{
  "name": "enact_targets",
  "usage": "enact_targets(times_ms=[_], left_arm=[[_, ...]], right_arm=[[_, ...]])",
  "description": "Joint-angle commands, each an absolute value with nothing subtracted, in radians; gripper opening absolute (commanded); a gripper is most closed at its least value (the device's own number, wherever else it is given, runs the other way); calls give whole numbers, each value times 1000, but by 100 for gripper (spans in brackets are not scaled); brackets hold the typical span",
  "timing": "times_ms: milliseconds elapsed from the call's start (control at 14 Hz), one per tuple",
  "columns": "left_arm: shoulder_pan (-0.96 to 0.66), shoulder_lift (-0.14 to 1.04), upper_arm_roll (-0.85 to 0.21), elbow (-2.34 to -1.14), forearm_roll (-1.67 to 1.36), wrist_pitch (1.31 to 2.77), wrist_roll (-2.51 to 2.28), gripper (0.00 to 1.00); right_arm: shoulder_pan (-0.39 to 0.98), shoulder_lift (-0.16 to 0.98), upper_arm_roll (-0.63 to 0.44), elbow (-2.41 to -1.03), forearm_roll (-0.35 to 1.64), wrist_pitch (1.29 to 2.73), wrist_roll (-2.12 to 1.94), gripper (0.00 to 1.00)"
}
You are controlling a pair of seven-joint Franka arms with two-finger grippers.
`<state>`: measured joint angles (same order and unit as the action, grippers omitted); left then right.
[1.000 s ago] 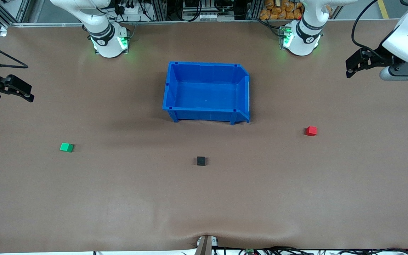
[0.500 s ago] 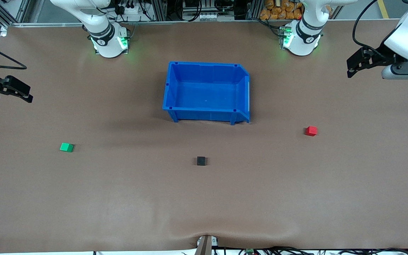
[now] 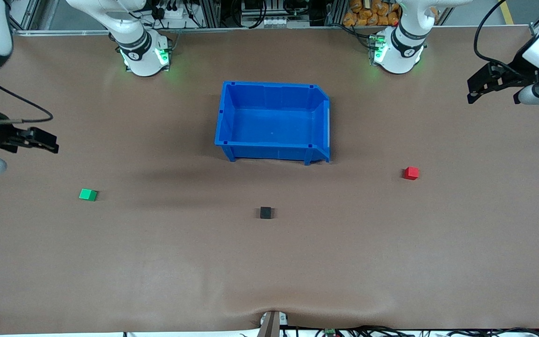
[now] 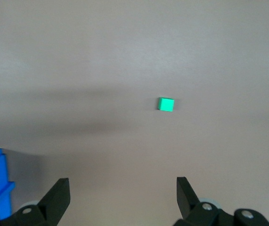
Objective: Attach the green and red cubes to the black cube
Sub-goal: 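Move the right gripper to the green cube while the left gripper approaches the red cube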
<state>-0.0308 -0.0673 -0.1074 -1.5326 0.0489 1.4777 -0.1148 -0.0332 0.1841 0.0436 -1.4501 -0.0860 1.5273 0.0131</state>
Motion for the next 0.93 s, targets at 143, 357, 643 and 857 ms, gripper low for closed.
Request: enact_targets(times_ms=[143,357,643,857], left_arm=[[-17,-35,-107,-1506,49,1459,-117,100],[8,15,-109,-1508,52,1466,-117,100],[9,54,-109,-1567,52,1555,-117,100],[17,54,-107,-1695,52,1702,-117,100]], right_arm=[[-6,290,55,-1424,-252,1569,-20,100],[-54,353,54,-1417,-203,1656,-21,100],[-55,419,52,-1424,-173,1738,-12,100],[-77,512,52,-1427,-170,1743,-11,100]])
